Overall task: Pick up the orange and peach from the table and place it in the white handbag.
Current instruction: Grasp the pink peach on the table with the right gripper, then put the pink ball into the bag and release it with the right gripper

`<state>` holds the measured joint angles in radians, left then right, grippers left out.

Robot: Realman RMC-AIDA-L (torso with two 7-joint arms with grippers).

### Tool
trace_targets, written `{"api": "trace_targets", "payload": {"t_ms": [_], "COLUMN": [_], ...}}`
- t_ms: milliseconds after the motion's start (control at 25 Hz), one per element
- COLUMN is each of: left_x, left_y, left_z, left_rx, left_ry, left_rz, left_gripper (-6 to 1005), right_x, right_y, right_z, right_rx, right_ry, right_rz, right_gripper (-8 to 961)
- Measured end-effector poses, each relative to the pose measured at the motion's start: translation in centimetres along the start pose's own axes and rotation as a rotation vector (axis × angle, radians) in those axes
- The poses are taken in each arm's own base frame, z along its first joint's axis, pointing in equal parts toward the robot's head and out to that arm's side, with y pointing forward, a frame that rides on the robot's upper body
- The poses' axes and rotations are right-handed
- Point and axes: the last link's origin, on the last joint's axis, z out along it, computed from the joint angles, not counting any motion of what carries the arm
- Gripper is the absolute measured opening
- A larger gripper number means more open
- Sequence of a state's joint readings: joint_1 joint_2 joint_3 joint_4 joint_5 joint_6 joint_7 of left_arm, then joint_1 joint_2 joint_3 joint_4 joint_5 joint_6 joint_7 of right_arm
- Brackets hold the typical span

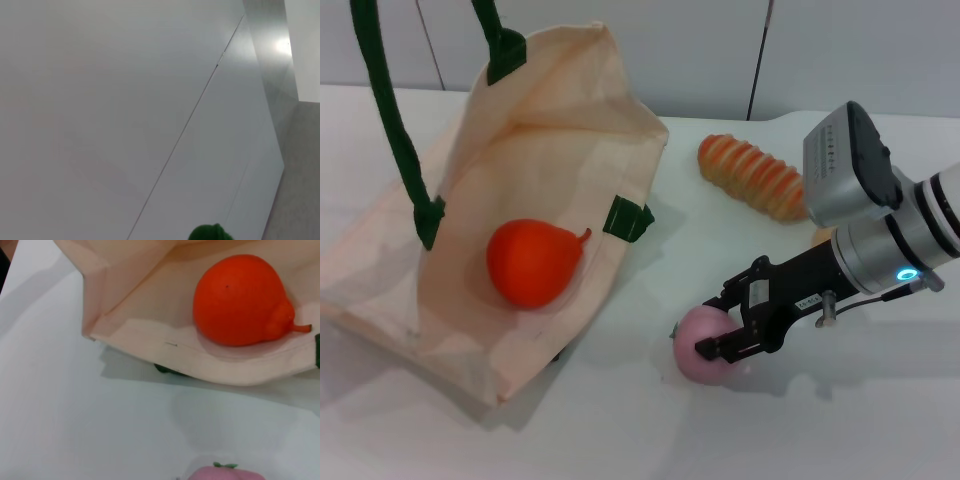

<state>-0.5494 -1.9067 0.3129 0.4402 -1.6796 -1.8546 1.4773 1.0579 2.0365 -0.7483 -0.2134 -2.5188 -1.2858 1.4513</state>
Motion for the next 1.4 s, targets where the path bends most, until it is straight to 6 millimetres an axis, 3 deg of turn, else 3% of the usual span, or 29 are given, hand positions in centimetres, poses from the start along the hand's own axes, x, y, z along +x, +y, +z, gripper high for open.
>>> {"api": "trace_targets", "payload": {"t_ms": [520,760,1080,1400], "left_x": [-0.1,0.0,-0.1,0.1], "left_y": [-0.1,-0.1,-0.2,-0.3], "left_z": [-0.2,-0.3,-0.6,-0.1], "left_rx": [0.005,0.01,0.019,0.005], "left_ry": [0.003,0.002,0.005,0.007], "left_rz": [-0.01,-0.009,-0.022,-0.021], "left_gripper": [134,133,134,133], "right_x": [-0.4,-1.5,-5.9,-12.6], "right_y": [0.4,0.6,0.4,-0.4], "right_z": [-0.5,-1.6,-4.2,-3.7], "right_rx": [-0.037,-0.067,-0.081,-0.028], "right_ry": [-0.016,-0.075,-0.224,-0.311], "right_rz": [-0.01,-0.037,-0.14,-0.231], "right_gripper": [558,541,540,538]}}
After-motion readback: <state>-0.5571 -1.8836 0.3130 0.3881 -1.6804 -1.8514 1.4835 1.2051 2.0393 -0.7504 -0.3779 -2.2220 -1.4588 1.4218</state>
